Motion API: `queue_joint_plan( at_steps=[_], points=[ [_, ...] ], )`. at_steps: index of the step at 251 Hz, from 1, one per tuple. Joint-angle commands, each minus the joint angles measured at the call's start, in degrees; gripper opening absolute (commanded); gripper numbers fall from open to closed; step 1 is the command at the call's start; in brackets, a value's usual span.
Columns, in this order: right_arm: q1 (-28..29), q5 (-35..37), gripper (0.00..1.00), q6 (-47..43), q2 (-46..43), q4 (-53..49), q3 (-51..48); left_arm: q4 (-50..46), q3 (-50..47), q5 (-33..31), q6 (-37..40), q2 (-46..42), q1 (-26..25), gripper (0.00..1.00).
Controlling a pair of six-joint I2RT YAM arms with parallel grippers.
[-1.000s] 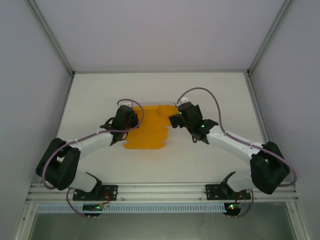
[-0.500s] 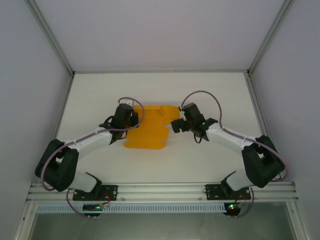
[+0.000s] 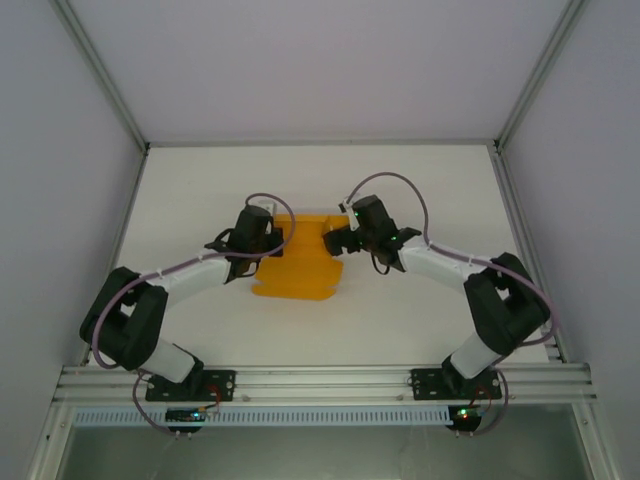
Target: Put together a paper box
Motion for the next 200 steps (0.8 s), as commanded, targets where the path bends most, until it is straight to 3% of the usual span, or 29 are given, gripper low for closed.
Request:
queue_joint_plan(
  at_steps=[1, 52, 112, 142, 169, 184, 200],
  points=[
    [2.03, 6.61, 0.99, -0.49, 1.95, 2.20, 2.53, -0.20, 2.06, 1.09, -1.19, 0.17, -0.37, 0.00],
    [2.63, 6.93, 0.99, -0.51, -1.50, -2.36, 2.07, -0.95, 1.60, -1.24, -1.10, -0.09, -0.24, 0.00],
    [-1.39, -1.80, 0.99, -0.83, -19.87, -7.16, -7.20, -0.87, 0.83, -1.44, -0.47, -0.63, 0.62, 0.00],
    [-7.88, -9.48, 0.99, -0.65, -27.81, -9.92, -10.83, 0.50, 0.03, -0.39, 1.12, -1.87, 0.84, 0.00],
    [-15.63, -18.46, 0.98, 0.08, -29.81, -12.71, -11.44, 2.57, -1.53, 0.39, 1.92, -3.43, 0.87, 0.00],
    [-19.74, -25.59, 0.92, -0.79, -28.75, -12.97, -11.40, 3.13, -1.98, 0.99, 2.04, -4.06, 1.04, 0.00],
    [-22.91, -32.67, 0.79, -1.95, -26.41, -12.02, -11.27, 3.37, -2.24, 1.46, 2.18, -4.73, 1.13, 0.00]
  ],
)
